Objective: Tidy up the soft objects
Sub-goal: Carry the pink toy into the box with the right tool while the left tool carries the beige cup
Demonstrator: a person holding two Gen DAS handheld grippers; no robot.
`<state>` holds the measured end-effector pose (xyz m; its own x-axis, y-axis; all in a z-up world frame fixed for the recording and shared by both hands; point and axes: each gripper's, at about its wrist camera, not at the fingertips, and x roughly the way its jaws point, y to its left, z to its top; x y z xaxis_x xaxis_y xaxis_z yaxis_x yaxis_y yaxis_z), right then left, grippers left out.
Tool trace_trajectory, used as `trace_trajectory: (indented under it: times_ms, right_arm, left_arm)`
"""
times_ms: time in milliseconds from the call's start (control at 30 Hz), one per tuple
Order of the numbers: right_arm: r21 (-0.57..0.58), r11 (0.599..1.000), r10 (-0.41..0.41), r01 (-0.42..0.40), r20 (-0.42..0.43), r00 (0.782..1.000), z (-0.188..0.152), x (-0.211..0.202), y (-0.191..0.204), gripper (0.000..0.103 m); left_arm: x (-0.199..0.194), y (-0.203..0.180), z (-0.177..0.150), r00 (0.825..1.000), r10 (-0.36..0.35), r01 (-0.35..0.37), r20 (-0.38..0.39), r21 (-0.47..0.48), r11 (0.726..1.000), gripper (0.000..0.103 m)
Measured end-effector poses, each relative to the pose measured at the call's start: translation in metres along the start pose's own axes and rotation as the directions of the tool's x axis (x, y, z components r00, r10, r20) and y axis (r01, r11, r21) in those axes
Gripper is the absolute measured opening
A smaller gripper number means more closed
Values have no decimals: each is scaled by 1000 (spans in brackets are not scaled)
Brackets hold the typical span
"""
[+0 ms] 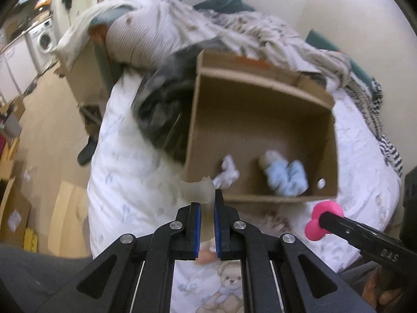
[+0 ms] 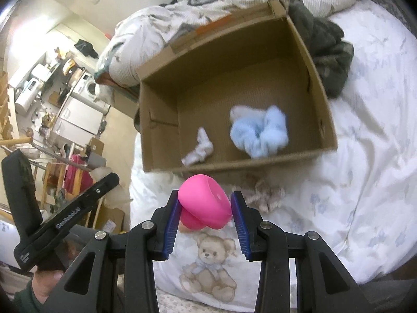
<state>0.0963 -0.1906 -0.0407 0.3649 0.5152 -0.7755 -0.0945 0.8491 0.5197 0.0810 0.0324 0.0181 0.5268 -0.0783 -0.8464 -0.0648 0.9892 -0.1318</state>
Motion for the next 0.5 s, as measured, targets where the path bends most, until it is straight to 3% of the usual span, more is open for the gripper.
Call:
trace_trajectory:
  times_ms: [167,500]
  right_arm:
    - [-33,999,-25,26,30,999,24,-10,-1,41]
    - [-10,994,-104,105,69,992,59,-8,-32,41]
  left_arm:
    - [-10,-13,28,999,-10,7,50,61,998,8]
    - [20,-20,59,999,9,-13,49,84,996,8]
